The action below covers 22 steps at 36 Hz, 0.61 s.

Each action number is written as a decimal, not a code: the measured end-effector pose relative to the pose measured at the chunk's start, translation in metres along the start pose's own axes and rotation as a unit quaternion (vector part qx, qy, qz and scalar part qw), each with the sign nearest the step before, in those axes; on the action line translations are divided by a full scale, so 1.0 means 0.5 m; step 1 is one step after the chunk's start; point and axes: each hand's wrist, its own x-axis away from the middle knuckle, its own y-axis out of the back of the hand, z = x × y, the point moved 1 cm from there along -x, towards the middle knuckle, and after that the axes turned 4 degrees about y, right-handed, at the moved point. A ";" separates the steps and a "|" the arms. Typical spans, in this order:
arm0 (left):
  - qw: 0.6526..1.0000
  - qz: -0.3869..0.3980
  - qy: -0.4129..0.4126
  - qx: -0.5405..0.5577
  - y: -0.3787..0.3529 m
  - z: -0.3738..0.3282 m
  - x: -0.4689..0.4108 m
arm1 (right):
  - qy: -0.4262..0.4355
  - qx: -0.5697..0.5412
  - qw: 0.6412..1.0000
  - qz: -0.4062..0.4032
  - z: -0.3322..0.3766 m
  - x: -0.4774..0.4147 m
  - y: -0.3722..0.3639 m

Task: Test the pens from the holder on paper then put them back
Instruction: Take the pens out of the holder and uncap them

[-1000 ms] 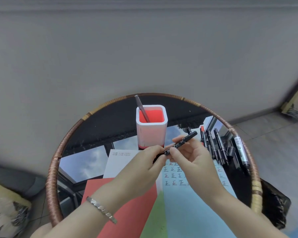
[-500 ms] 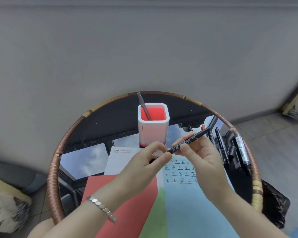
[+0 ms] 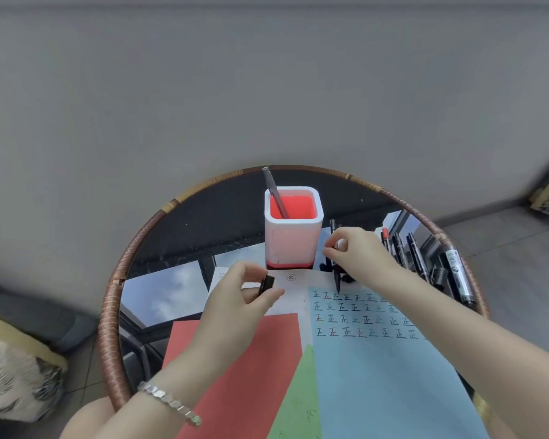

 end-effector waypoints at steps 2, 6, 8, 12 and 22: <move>1.000 -0.011 0.010 -0.026 0.001 -0.001 0.003 | 0.009 0.059 0.998 0.030 -0.006 -0.009 -0.004; 0.998 -0.025 0.004 -0.051 -0.010 -0.006 0.002 | 0.020 0.107 0.993 0.052 -0.024 -0.010 0.003; 0.998 -0.026 -0.004 -0.058 -0.023 -0.011 -0.004 | 0.022 0.120 0.991 0.049 -0.040 -0.009 0.010; 0.991 -0.017 -0.059 -0.123 -0.072 -0.025 -0.026 | 0.036 0.137 0.989 0.041 -0.069 -0.006 0.021; 0.933 0.045 -0.149 -0.325 -0.202 -0.040 -0.094 | 0.039 0.102 0.993 0.036 -0.080 0.009 0.038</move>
